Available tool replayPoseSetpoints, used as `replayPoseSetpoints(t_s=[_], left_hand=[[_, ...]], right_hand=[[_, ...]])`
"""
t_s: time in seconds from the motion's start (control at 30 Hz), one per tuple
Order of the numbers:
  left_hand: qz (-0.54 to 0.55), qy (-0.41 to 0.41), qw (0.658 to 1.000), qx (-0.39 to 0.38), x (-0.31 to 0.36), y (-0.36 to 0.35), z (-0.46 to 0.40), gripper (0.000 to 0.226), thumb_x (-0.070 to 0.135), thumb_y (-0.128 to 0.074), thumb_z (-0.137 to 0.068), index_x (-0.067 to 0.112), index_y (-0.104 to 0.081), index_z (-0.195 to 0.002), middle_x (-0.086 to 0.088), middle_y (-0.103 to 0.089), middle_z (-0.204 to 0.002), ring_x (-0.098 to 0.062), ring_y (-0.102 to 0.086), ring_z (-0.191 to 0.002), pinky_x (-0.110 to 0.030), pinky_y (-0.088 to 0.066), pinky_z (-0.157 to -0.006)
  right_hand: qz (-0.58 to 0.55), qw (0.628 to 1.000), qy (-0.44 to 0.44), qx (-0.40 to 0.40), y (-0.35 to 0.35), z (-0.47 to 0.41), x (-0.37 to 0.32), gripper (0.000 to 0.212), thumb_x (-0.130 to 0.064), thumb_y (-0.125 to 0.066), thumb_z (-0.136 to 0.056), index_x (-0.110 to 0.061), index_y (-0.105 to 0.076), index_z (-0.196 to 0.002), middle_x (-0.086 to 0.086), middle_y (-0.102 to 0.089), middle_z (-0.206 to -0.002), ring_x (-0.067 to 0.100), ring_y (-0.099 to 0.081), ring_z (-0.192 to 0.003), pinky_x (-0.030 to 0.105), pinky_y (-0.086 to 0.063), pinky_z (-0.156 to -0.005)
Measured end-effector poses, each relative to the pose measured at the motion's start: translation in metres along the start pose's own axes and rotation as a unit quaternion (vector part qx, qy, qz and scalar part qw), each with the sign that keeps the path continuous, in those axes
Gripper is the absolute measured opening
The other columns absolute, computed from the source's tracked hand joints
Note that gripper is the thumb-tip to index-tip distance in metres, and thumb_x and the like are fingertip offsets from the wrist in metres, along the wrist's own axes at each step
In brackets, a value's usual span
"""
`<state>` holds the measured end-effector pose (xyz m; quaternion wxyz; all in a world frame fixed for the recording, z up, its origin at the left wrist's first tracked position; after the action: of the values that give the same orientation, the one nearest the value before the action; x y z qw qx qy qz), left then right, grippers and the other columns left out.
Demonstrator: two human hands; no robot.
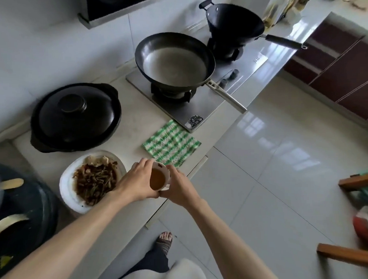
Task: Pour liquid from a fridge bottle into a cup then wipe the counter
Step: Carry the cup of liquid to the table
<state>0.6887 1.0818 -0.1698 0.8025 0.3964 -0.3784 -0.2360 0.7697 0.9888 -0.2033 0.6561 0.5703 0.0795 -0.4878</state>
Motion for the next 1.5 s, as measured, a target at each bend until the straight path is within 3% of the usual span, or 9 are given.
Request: replayPoseSetpoints(t_s=[0.2, 0.43, 0.53, 0.73, 0.87, 1.17, 1.3, 1.4, 1.5], left_hand=[[-0.025, -0.111, 0.993, 0.011, 0.108, 0.021, -0.015, 0.110, 0.053, -0.083, -0.055, 0.020, -0.032, -0.146, 0.002, -0.042, -0.138, -0.023, -0.041, -0.127, -0.037, -0.044, -0.099], [-0.047, -0.281, 0.958, -0.014, 0.296, 0.003, -0.019, 0.107, 0.057, -0.079, -0.056, 0.023, -0.034, -0.147, 0.003, -0.046, -0.134, -0.021, -0.046, -0.123, -0.035, -0.044, -0.099], [-0.031, -0.347, 0.937, -0.033, 0.379, -0.018, -0.011, 0.106, 0.057, -0.079, -0.058, 0.024, -0.035, -0.148, 0.003, -0.049, -0.136, -0.018, -0.045, -0.124, -0.033, -0.045, -0.101], [-0.006, -0.437, 0.898, -0.054, 0.541, -0.077, 0.028, 0.113, 0.062, -0.074, -0.056, 0.019, -0.032, -0.152, -0.001, -0.049, -0.143, -0.020, -0.044, -0.132, -0.036, -0.043, -0.108], [0.005, -0.498, 0.864, -0.077, 0.642, -0.120, 0.061, 0.131, 0.091, -0.068, -0.045, 0.021, -0.036, -0.151, -0.001, -0.050, -0.144, -0.020, -0.047, -0.131, -0.034, -0.043, -0.105], [0.000, -0.609, 0.784, -0.119, 0.817, -0.221, 0.127, 0.110, 0.064, -0.085, -0.058, 0.018, -0.041, -0.148, -0.003, -0.055, -0.141, -0.019, -0.051, -0.124, -0.010, -0.036, -0.086], [0.005, -0.651, 0.742, -0.163, 0.883, -0.269, 0.140, 0.097, 0.072, -0.083, -0.058, 0.032, -0.047, -0.139, 0.007, -0.055, -0.135, -0.010, -0.049, -0.118, -0.023, -0.051, -0.089], [-0.003, -0.669, 0.717, -0.197, 0.935, -0.309, 0.139, 0.097, 0.080, -0.077, -0.057, 0.036, -0.047, -0.137, 0.012, -0.055, -0.132, -0.011, -0.051, -0.118, -0.035, -0.055, -0.092], [-0.025, -0.700, 0.687, -0.195, 0.987, -0.342, 0.135, 0.101, 0.088, -0.069, -0.057, 0.036, -0.046, -0.141, 0.013, -0.051, -0.141, -0.012, -0.046, -0.127, -0.039, -0.049, -0.102]], right_hand=[[-0.025, 0.996, -0.040, 0.080, 0.091, 0.046, 0.040, 0.083, -0.029, -0.089, -0.070, -0.017, -0.043, -0.139, 0.010, -0.061, -0.128, 0.029, -0.057, -0.114, 0.043, -0.050, -0.091], [-0.101, 0.964, -0.094, 0.227, 0.221, 0.160, 0.126, 0.074, -0.031, -0.092, -0.067, -0.023, -0.057, -0.133, -0.003, -0.069, -0.121, 0.010, -0.062, -0.102, 0.016, -0.049, -0.077], [-0.149, 0.943, -0.101, 0.281, 0.267, 0.222, 0.169, 0.072, -0.030, -0.094, -0.065, -0.025, -0.062, -0.129, -0.004, -0.072, -0.111, 0.010, -0.069, -0.094, 0.036, -0.058, -0.082], [-0.172, 0.906, -0.129, 0.364, 0.343, 0.355, 0.261, 0.068, -0.034, -0.094, -0.066, -0.030, -0.065, -0.127, -0.021, -0.066, -0.097, -0.004, -0.065, -0.090, 0.031, -0.059, -0.086], [-0.173, 0.881, -0.162, 0.409, 0.381, 0.447, 0.315, 0.070, -0.046, -0.091, -0.066, -0.034, -0.064, -0.130, -0.005, -0.073, -0.114, 0.011, -0.066, -0.105, 0.037, -0.057, -0.092], [-0.172, 0.812, -0.256, 0.496, 0.428, 0.617, 0.410, 0.081, -0.057, -0.087, -0.063, -0.033, -0.060, -0.136, -0.005, -0.071, -0.123, 0.012, -0.060, -0.111, 0.042, -0.055, -0.093], [-0.187, 0.775, -0.293, 0.528, 0.440, 0.668, 0.452, 0.084, -0.059, -0.086, -0.061, -0.036, -0.059, -0.137, -0.010, -0.071, -0.124, 0.012, -0.062, -0.118, 0.044, -0.054, -0.099], [-0.195, 0.752, -0.323, 0.541, 0.453, 0.700, 0.489, 0.079, -0.051, -0.089, -0.065, -0.032, -0.061, -0.136, -0.009, -0.072, -0.122, 0.011, -0.064, -0.115, 0.037, -0.055, -0.097], [-0.201, 0.734, -0.343, 0.550, 0.474, 0.727, 0.523, 0.075, -0.040, -0.091, -0.069, -0.030, -0.061, -0.136, -0.015, -0.070, -0.118, -0.008, -0.060, -0.100, 0.012, -0.049, -0.081]])
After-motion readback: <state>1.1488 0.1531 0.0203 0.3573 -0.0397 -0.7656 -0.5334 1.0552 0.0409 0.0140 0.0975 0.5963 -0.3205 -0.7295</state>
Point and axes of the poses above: each hand's wrist, its own z-axis away from the middle knuckle, its own y-axis out of the back of the hand, x = y × z, the point moved 9 cm from there along -z, towards the middle knuckle
